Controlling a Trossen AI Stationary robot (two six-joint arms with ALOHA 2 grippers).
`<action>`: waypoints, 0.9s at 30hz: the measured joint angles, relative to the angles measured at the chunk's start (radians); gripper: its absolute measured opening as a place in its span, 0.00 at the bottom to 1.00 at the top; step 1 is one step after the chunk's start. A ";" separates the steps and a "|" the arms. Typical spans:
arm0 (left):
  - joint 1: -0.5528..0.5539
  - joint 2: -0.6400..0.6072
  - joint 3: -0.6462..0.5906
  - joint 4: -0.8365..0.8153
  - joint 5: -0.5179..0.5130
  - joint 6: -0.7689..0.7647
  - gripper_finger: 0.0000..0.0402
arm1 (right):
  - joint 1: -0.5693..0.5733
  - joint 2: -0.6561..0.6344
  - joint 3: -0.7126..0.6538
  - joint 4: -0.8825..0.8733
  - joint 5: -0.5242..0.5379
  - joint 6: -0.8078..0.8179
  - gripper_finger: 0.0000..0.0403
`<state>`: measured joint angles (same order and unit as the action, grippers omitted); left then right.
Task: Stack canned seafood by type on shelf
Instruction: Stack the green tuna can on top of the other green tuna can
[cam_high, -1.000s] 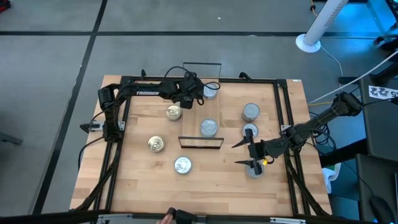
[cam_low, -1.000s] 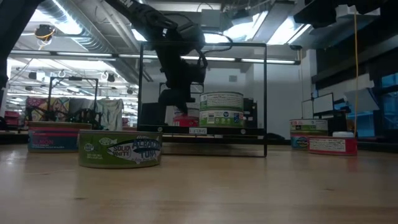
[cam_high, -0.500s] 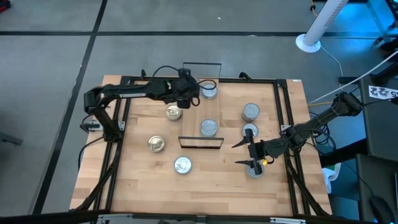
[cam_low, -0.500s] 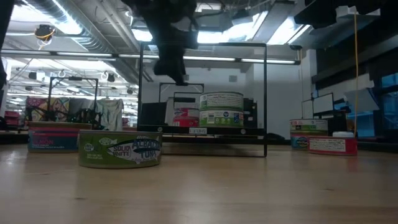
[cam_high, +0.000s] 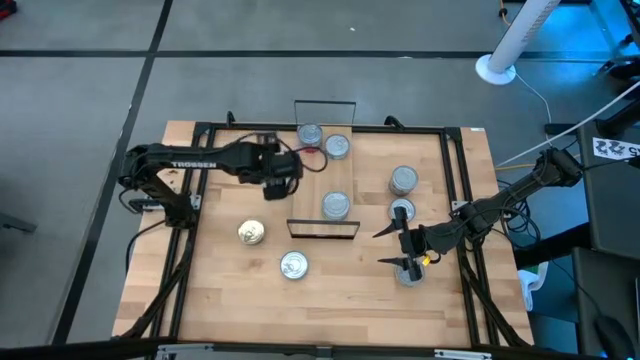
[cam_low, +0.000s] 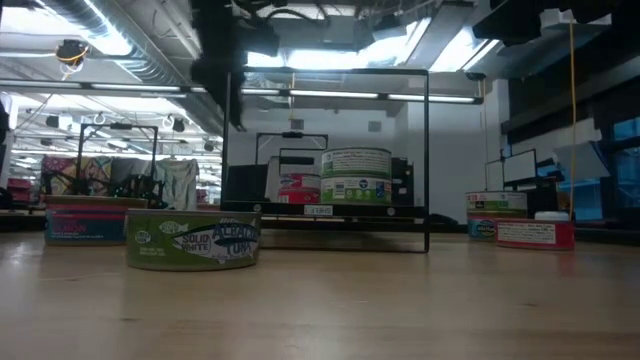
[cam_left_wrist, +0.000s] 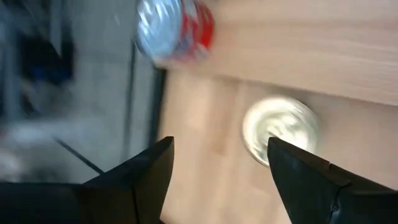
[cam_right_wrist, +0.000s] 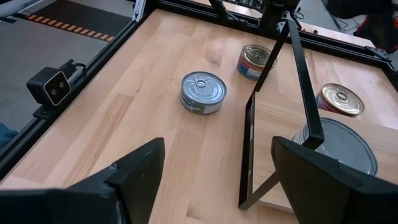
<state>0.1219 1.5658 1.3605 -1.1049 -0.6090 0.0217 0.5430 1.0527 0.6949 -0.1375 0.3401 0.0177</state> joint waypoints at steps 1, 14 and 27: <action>-0.014 0.000 0.000 -0.041 0.017 -0.075 0.63 | 0.000 0.000 0.000 0.000 0.000 0.000 0.74; -0.169 0.000 -0.019 -0.247 0.507 -0.496 0.63 | 0.000 0.000 0.000 0.002 0.000 0.000 0.74; -0.271 0.000 -0.180 -0.239 0.532 -0.606 0.56 | 0.000 0.000 0.000 0.001 -0.019 0.003 0.74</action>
<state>-0.1490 1.5658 1.1805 -1.3438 -0.0769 -0.5844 0.5426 1.0527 0.6949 -0.1365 0.3209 0.0207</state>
